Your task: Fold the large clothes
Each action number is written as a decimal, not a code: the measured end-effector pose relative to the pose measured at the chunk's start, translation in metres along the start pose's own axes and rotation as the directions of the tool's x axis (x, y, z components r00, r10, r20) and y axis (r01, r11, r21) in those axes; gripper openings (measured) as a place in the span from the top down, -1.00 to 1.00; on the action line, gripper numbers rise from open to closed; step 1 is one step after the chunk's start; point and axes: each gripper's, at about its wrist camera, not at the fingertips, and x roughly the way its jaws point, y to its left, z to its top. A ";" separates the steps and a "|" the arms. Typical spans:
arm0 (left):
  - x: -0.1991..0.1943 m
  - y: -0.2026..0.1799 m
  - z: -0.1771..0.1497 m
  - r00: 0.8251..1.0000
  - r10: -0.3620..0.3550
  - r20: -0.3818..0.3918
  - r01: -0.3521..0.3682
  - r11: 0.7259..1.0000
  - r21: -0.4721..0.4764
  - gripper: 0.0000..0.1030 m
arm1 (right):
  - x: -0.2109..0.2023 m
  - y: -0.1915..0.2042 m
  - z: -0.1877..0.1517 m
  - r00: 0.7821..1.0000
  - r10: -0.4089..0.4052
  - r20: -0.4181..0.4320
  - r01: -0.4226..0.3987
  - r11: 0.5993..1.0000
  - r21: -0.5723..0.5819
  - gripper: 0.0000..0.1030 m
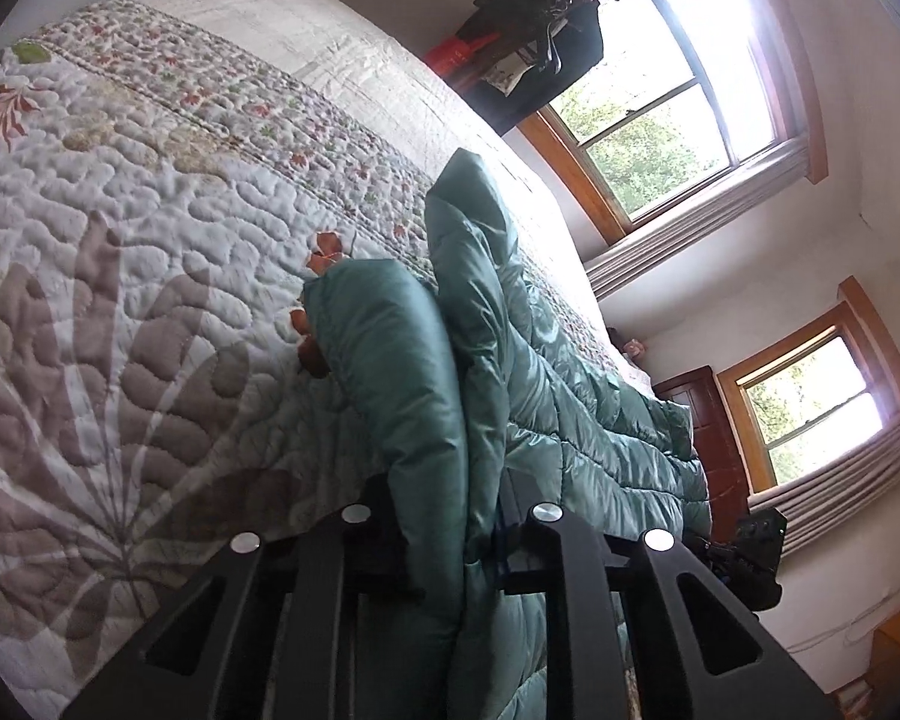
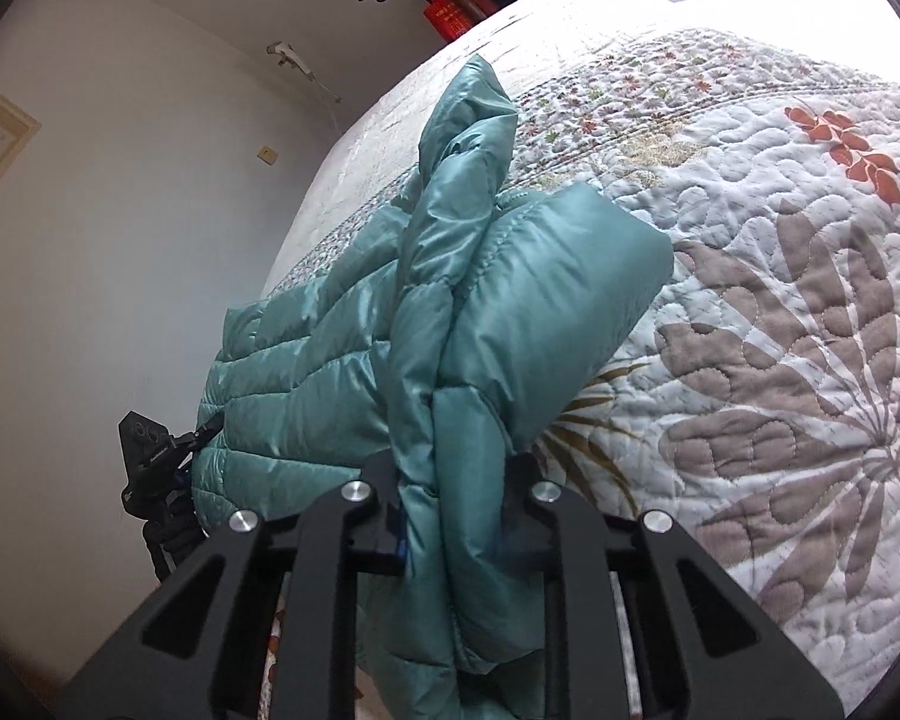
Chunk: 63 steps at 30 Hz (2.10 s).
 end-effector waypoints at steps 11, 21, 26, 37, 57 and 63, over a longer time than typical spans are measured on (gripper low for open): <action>-0.109 -0.046 -0.081 1.000 -0.020 -0.024 0.022 0.993 0.113 0.64 | -0.078 0.043 -0.091 0.999 0.006 -0.048 -0.011 0.995 -0.095 0.67; -0.133 -0.019 -0.148 0.997 0.056 -0.052 -0.048 0.988 0.147 0.58 | -0.084 0.028 -0.155 0.997 -0.008 -0.077 0.003 0.998 -0.059 0.62; -0.113 0.017 -0.158 0.997 0.044 -0.066 -0.038 0.996 0.083 0.43 | -0.063 0.000 -0.163 0.995 0.031 -0.098 -0.029 0.999 0.020 0.52; -0.105 0.025 -0.158 0.995 0.050 -0.082 -0.046 0.997 0.056 0.19 | -0.053 -0.009 -0.167 0.997 -0.018 -0.081 0.018 1.000 0.000 0.04; -0.104 -0.104 -0.129 0.960 0.262 0.098 -0.279 0.904 0.323 0.09 | -0.033 0.101 -0.090 0.966 -0.253 0.045 0.257 0.939 -0.228 -0.04; -0.067 -0.081 -0.133 0.942 0.333 0.050 -0.333 0.898 0.289 0.09 | -0.006 0.076 -0.078 0.937 -0.345 0.046 0.348 0.922 -0.170 -0.01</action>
